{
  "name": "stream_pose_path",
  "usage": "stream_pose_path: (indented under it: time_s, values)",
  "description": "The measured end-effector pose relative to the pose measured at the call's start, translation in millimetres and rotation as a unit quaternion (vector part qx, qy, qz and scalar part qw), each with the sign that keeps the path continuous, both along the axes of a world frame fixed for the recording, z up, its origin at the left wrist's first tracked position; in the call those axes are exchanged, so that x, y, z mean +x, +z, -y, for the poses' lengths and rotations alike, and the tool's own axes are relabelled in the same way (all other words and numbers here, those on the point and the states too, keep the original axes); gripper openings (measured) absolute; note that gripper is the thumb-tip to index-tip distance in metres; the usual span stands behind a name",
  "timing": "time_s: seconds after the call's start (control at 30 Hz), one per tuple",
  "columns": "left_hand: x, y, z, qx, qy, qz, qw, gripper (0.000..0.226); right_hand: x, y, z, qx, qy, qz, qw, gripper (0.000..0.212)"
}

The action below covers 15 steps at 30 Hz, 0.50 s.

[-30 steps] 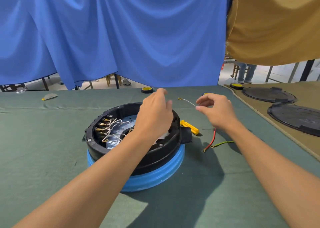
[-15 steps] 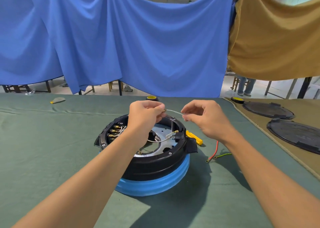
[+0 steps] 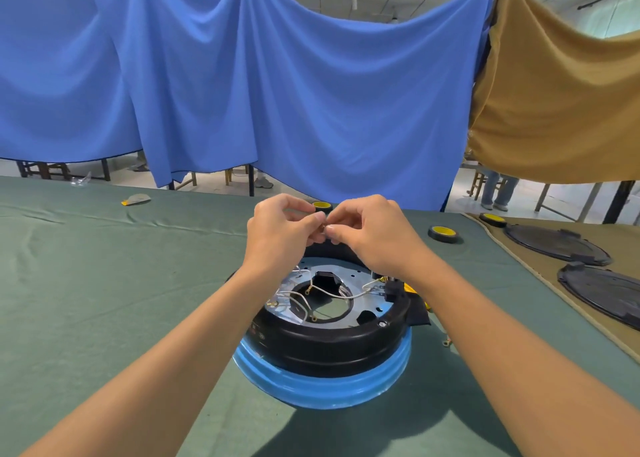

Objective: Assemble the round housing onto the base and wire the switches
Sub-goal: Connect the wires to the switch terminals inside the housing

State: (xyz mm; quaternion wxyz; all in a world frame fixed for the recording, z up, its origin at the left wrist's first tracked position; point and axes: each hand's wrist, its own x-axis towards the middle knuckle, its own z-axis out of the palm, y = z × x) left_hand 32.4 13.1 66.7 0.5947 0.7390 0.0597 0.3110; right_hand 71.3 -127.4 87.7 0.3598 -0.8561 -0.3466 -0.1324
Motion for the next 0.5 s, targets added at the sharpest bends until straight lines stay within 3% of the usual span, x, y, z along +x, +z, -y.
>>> stream_pose_path:
  time_s: [0.23,0.5]
  values:
    - [3,-9,-52,0.038,0.092,-0.001,0.995,0.012,-2,-5,-26,-0.026,0.039,-0.016,0.999,0.01]
    - [10,-36,-65,0.055,0.056,-0.12,0.99,0.013,12,-17,-55,-0.084,-0.004,-0.048,0.995,0.015]
